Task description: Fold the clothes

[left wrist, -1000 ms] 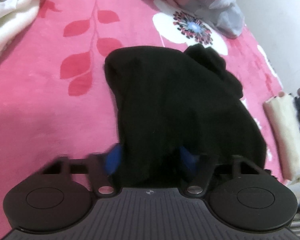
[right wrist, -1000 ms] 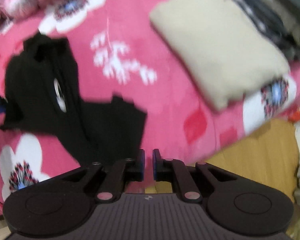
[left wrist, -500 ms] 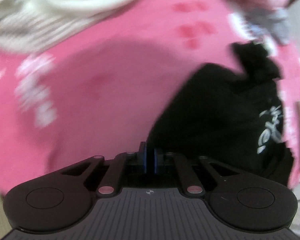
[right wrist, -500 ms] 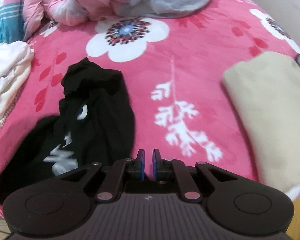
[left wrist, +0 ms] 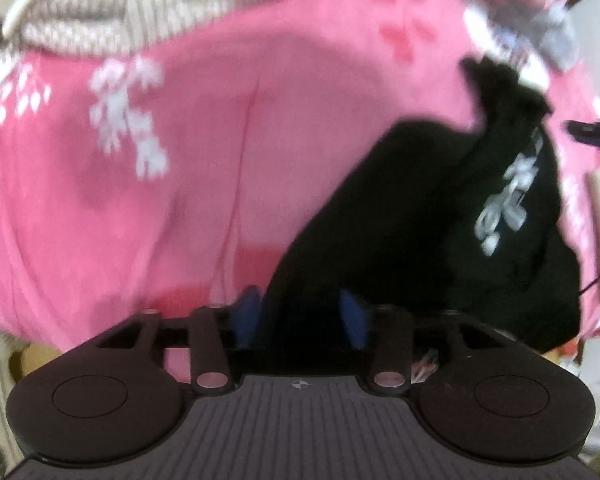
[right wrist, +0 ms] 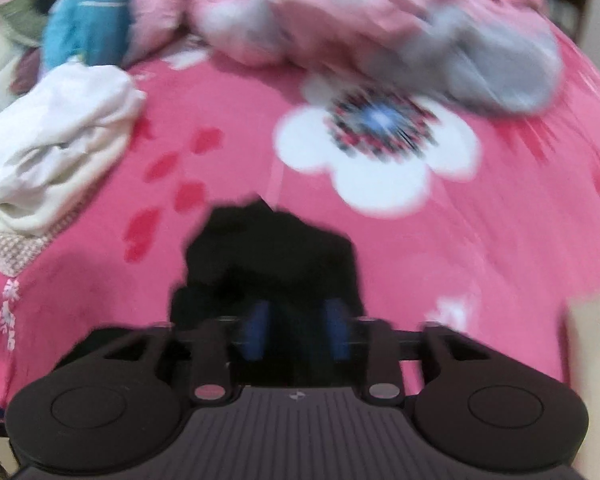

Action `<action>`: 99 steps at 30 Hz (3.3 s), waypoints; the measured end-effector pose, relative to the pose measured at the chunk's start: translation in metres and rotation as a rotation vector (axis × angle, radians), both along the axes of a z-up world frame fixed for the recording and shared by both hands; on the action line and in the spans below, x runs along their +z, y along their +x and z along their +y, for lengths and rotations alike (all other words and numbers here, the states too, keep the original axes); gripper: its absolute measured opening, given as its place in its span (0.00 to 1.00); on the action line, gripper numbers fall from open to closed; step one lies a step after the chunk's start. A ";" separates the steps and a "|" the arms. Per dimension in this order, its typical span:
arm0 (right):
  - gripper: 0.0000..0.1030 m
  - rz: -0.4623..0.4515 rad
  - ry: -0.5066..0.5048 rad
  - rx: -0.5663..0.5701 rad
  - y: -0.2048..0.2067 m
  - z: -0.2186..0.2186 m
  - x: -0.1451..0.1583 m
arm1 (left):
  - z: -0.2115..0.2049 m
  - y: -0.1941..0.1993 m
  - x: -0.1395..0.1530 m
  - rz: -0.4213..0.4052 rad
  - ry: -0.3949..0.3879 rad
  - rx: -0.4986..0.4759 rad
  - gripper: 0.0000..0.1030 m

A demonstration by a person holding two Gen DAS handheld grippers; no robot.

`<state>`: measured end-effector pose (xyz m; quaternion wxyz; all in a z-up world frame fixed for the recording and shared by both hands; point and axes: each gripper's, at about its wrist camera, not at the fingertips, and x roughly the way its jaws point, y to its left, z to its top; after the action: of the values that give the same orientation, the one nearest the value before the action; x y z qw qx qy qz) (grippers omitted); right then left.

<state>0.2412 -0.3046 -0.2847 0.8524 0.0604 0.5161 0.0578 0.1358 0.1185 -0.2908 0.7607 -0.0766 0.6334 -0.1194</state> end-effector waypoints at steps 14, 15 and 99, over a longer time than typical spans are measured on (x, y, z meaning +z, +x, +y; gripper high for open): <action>0.10 -0.058 0.057 0.119 0.070 0.030 -0.017 | -0.147 0.101 -0.066 -0.222 -0.039 -0.418 0.60; 0.10 -0.111 0.105 0.072 0.058 0.016 0.001 | -0.154 0.099 -0.070 -0.233 -0.024 -0.447 0.60; 0.03 0.153 0.163 0.189 -0.080 -0.009 -0.021 | -0.079 0.032 -0.033 -0.247 0.054 -0.141 0.07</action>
<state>0.1615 -0.3136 -0.3061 0.7938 0.0847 0.5764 0.1747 0.1675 0.0390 -0.3240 0.8243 0.0037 0.5419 -0.1640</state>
